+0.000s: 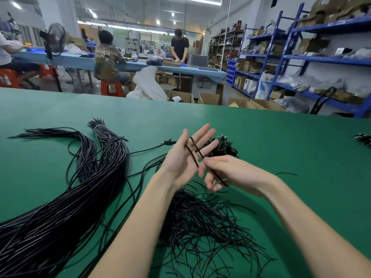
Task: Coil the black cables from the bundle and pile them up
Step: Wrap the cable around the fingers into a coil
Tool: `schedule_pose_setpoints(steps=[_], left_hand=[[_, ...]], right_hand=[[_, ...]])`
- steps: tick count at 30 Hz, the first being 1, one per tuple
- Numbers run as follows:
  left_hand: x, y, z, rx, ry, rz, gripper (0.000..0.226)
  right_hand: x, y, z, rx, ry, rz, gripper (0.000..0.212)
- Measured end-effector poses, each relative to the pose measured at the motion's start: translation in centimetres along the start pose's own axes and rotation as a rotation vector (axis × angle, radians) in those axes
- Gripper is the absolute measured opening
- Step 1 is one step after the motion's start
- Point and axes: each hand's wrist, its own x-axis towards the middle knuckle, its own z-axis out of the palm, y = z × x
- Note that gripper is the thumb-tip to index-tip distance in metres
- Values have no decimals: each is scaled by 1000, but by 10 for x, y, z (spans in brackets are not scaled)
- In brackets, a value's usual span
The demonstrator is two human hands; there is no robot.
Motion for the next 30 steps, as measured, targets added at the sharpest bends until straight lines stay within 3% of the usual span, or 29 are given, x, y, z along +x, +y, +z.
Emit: schedule_pose_setpoints(steps=[3, 7, 11, 13, 17, 20, 23, 26, 28, 30], left_hand=[[-1, -4, -1, -33, -21, 27, 58], [-5, 8, -6, -145, -130, 77, 57], [-10, 12, -4, -25, -270, -29, 59], [-12, 9, -1, 86, -302, -119, 61], [-13, 9, -1, 284, -315, -277, 66], [-14, 4, 2, 487, -346, -420, 69], [-12, -4, 8, 710, -254, -473, 67], [-9, -6, 7, 813, -114, -386, 61], [-6, -3, 4, 695, -27, -299, 54], [-5, 1, 0, 501, 38, -214, 49]], right_hand=[[1, 13, 0, 59, -49, 57, 47], [-3, 31, -5, -257, -53, 120, 63], [-6, 34, -22, -462, 151, 10, 56], [-2, 24, -36, -489, 229, -22, 35], [5, -4, -55, -527, 38, 152, 23], [13, -24, -60, -499, -64, 220, 28], [25, -47, -53, -797, 29, 247, 31], [30, -65, -45, -1105, 257, 218, 33], [26, -67, -39, -1165, 348, 152, 36], [17, -59, -29, -998, 312, 90, 35]])
